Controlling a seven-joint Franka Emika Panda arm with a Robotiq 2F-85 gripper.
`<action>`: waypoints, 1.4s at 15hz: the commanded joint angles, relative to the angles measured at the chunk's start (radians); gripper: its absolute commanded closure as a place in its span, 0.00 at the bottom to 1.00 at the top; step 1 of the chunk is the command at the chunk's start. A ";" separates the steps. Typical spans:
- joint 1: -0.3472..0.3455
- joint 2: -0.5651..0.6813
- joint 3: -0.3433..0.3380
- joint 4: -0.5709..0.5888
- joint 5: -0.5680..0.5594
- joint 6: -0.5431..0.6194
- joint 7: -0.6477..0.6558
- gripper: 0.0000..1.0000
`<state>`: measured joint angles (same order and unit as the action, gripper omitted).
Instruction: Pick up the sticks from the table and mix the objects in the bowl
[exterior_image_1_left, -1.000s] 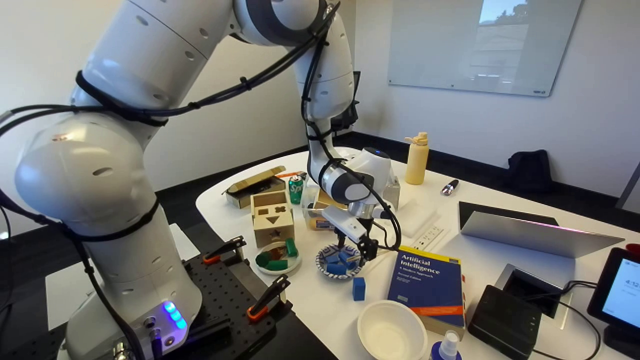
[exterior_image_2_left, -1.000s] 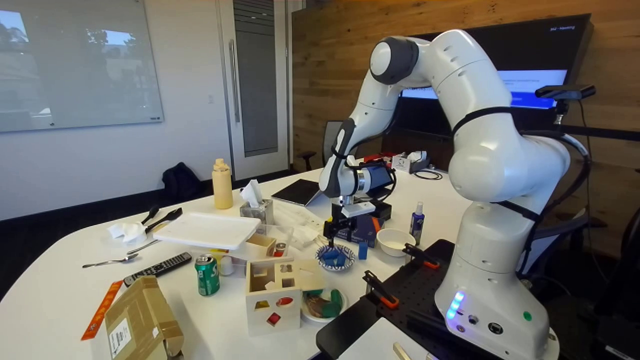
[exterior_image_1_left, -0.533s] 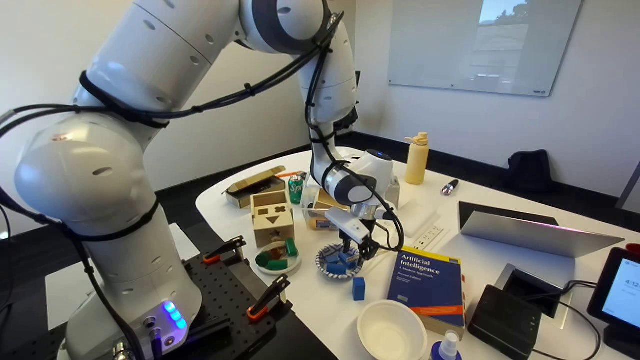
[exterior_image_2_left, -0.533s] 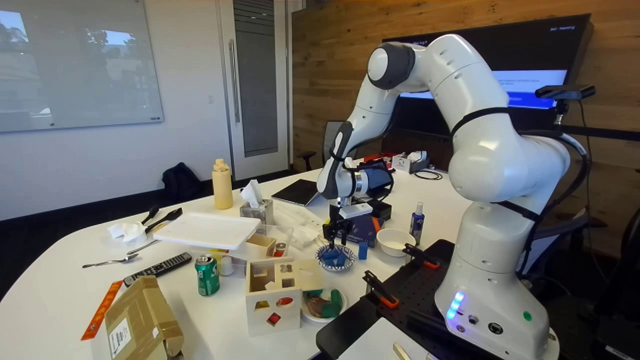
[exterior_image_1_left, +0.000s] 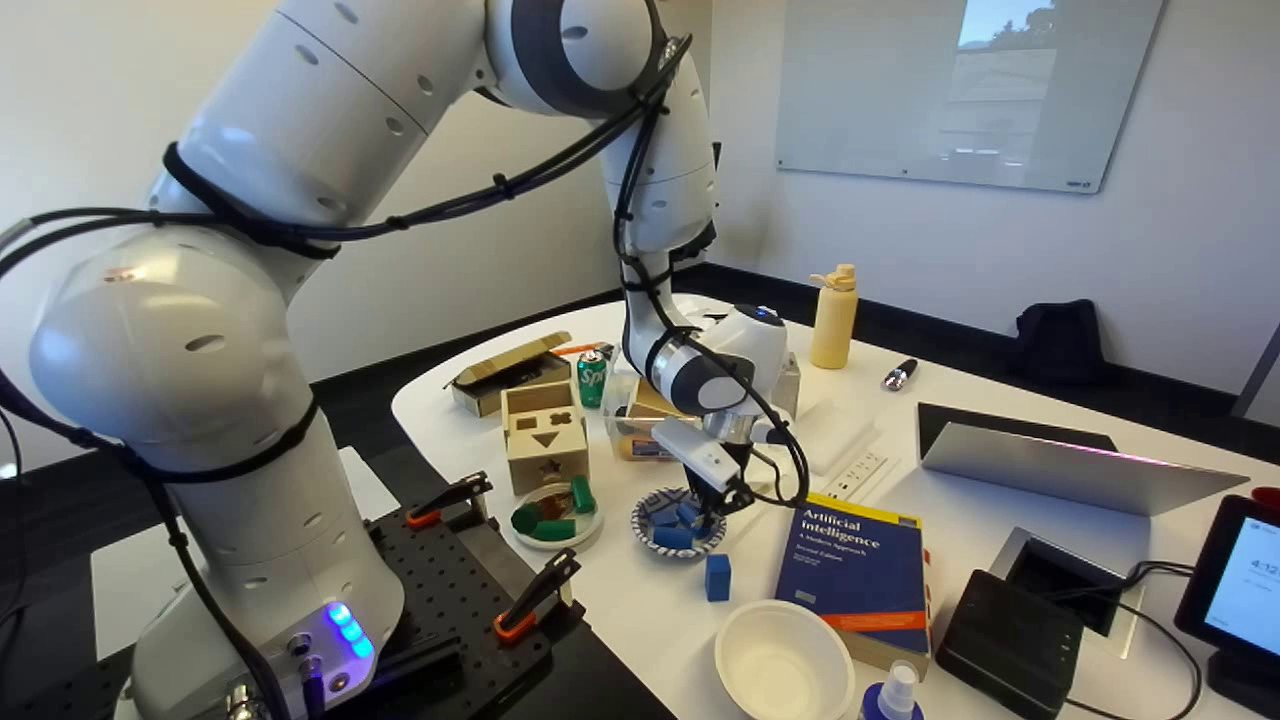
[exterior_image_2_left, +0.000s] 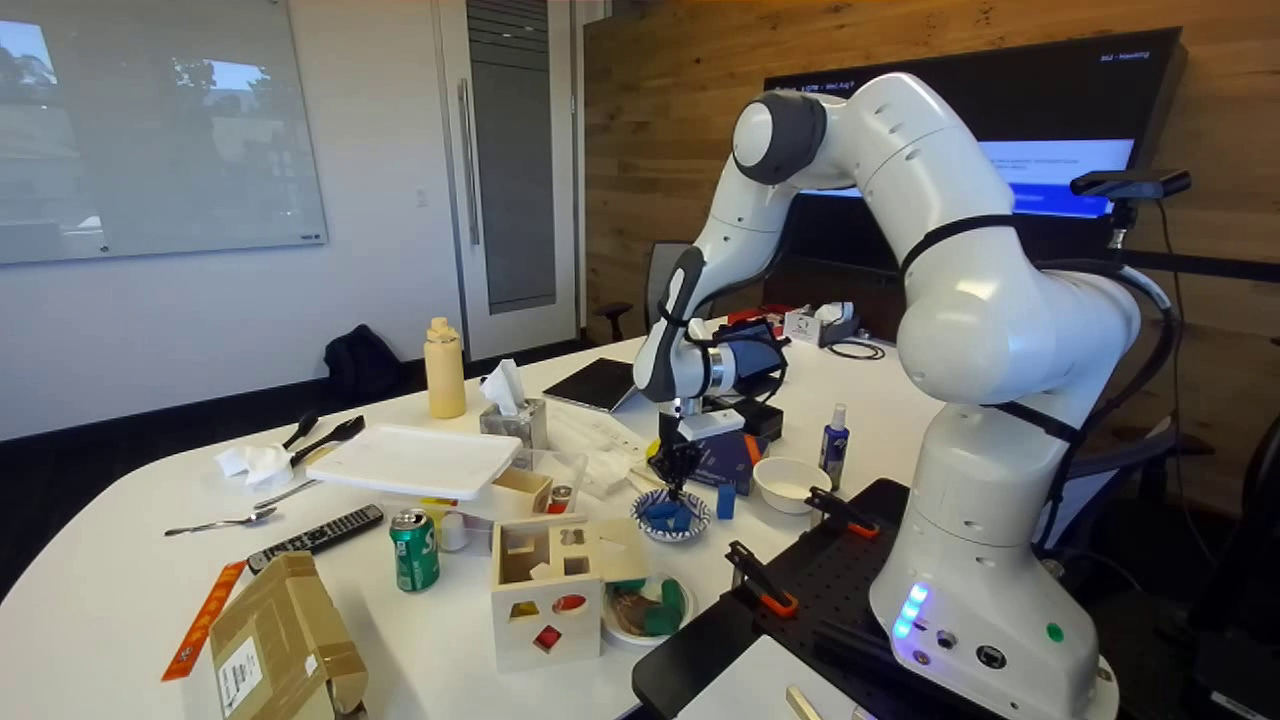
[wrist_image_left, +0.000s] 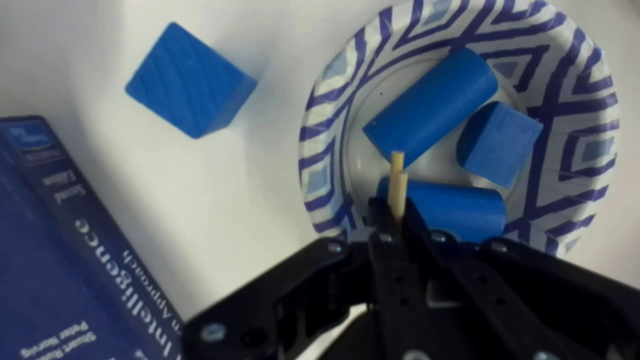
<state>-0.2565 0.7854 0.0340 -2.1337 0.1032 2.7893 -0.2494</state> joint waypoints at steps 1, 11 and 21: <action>-0.007 0.003 0.002 0.005 -0.016 -0.004 0.010 0.98; 0.026 -0.249 0.026 -0.035 -0.018 -0.340 0.028 0.98; 0.093 -0.319 -0.076 0.088 -0.056 -1.167 0.075 0.98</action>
<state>-0.1741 0.4186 -0.0153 -2.1050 0.0550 1.7668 -0.1907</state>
